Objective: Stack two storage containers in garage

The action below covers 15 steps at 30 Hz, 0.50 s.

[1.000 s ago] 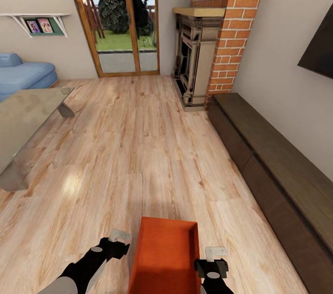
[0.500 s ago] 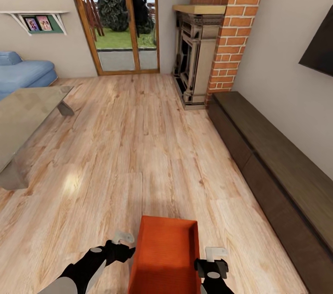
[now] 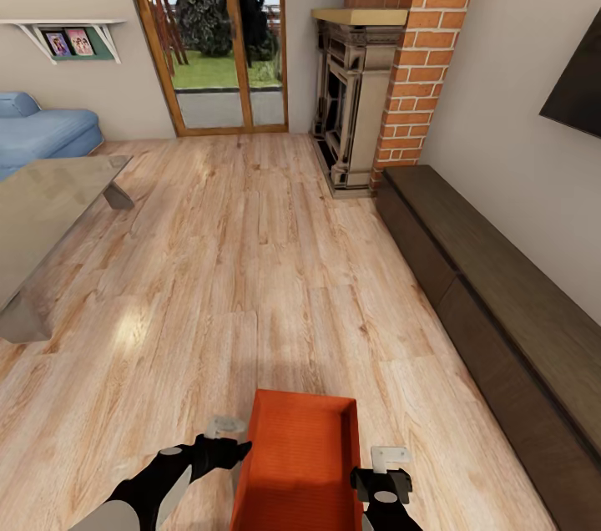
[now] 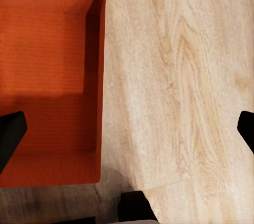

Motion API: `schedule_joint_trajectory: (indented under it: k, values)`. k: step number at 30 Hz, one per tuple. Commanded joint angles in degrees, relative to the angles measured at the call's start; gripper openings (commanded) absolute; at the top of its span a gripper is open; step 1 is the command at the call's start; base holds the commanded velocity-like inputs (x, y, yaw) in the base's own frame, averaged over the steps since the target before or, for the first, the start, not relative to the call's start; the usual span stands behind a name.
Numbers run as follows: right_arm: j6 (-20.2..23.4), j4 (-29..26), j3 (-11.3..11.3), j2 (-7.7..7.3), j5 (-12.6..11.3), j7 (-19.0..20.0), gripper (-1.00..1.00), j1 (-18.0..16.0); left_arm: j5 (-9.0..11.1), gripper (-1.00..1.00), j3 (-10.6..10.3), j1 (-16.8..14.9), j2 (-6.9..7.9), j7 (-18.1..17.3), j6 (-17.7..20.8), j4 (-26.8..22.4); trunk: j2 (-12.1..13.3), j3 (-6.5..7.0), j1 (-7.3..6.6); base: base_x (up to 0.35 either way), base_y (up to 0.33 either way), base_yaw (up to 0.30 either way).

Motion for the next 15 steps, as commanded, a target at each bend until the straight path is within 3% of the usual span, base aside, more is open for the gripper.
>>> schedule_joint_trajectory:
  k: [1,6,9,15]
  values:
    - [0.5,-0.1,0.3,-0.03,0.1,-0.4,1.0,0.0,0.8,1.0,-0.4,0.0,0.07,-0.1,0.3,-0.1,0.0,-0.04,0.0,0.0,0.0,0.0]
    - [0.5,-0.1,0.3,-0.03,0.1,-0.4,1.0,0.0,2.2,1.0,0.0,0.0,0.11,0.0,0.0,-0.3,0.0,-0.04,0.0,0.0,0.0,0.0]
    - [0.5,-0.1,0.3,-0.03,0.1,-0.4,1.0,0.0,6.9,1.0,2.0,0.0,0.21,0.1,-0.3,-0.5,0.0,-0.04,0.0,0.0,0.0,0.0]
    - [0.5,0.0,0.4,-0.03,0.1,-0.4,1.0,0.0,9.2,1.0,2.8,0.0,0.27,0.2,-0.5,-0.5,0.0,-0.2,0.0,0.0,0.0,0.0]
